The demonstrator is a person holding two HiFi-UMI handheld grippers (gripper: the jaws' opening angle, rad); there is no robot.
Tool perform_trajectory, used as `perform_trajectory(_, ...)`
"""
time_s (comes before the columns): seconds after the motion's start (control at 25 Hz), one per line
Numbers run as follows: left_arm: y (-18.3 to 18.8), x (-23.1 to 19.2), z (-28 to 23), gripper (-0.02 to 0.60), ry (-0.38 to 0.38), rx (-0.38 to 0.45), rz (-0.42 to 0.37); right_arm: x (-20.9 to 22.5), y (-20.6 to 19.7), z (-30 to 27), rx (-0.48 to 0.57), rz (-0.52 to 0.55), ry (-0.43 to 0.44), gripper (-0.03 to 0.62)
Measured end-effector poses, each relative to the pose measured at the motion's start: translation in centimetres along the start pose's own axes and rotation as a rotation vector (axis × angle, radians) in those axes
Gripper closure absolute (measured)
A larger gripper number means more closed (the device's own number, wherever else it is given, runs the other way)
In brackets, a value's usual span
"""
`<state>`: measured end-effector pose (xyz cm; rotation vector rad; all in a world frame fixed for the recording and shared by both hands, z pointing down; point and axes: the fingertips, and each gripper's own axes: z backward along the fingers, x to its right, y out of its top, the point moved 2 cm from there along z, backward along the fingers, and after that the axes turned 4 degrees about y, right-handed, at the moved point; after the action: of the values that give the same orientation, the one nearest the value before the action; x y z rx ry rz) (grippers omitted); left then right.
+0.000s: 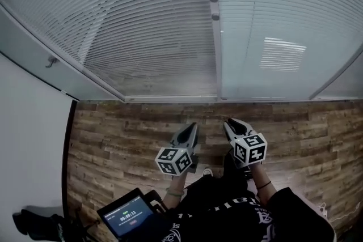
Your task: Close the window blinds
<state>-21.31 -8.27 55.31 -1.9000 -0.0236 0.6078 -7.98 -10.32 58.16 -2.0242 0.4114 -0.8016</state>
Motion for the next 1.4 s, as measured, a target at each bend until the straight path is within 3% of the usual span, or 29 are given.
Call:
perform_trajectory(0.2, -2.4, -1.1, 6.9, 0.577, -0.037, 0.0, 0.031, -5.7, -4.6, 4.2, 0.015, -0.026, -0.055, 0.511)
perform_trajectory(0.44, -4.7, 2.0, 11.6, 0.577, -0.119, 0.0, 0.026, -9.9, -8.3, 9.7, 0.02, -0.01, -0.095, 0.511)
perform_trajectory(0.8, -5.5, 8.7, 15.1, 0.577, -0.15, 0.061, 0.003, -11.6, -10.7, 16.4, 0.034, 0.011, -0.087, 0.511)
perform_trajectory(1.16, -13.2, 19.5, 20.9, 0.577, -0.13, 0.021, 0.022, -11.5, -16.1, 27.3, -0.015, 0.048, -0.039, 0.511)
perform_trajectory(1.4, -15.0, 22.5, 23.9, 0.577, -0.109, 0.044, 0.013, -12.8, -16.9, 29.8, 0.009, 0.046, 0.004, 0.511)
